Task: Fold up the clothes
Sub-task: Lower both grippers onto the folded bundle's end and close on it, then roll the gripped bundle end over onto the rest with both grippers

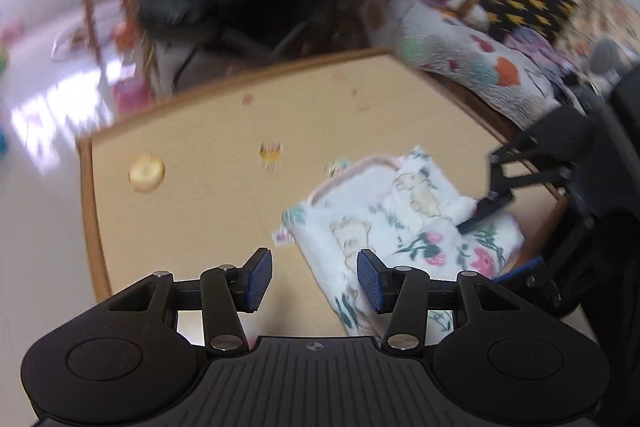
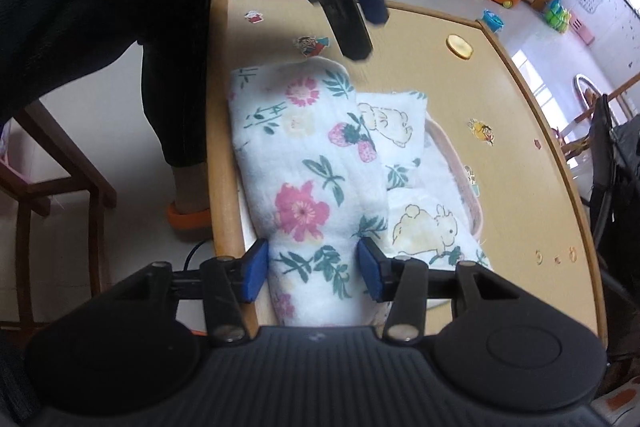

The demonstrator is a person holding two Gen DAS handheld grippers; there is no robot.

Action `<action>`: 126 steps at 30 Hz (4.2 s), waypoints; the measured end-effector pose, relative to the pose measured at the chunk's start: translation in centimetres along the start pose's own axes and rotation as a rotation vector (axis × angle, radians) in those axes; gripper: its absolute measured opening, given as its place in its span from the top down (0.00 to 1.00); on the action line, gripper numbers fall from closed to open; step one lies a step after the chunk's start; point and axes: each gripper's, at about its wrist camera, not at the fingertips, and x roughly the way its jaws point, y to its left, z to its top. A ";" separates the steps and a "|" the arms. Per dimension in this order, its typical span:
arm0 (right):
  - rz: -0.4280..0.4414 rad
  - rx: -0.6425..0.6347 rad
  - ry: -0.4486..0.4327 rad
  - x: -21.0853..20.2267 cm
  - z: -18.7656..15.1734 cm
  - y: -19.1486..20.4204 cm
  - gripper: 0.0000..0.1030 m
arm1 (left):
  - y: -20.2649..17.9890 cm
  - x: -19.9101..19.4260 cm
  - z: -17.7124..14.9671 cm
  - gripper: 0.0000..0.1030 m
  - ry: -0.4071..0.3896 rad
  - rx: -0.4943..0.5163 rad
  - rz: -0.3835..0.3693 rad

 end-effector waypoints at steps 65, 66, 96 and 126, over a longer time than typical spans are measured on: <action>-0.208 -0.044 0.047 0.6 -0.2 1.0 0.62 | -6.9 -3.0 -5.4 0.53 0.224 0.624 -0.262; -0.195 -0.025 0.054 0.7 -0.1 0.6 0.66 | -6.8 -2.8 -5.2 0.53 0.217 0.623 -0.262; 0.499 0.492 0.177 0.8 0.0 -9.5 0.80 | -0.5 3.0 -0.1 0.73 0.488 0.228 -0.690; 0.081 0.595 0.033 -1.2 -1.3 -11.0 0.59 | 3.9 3.6 0.4 0.51 0.190 0.087 -0.239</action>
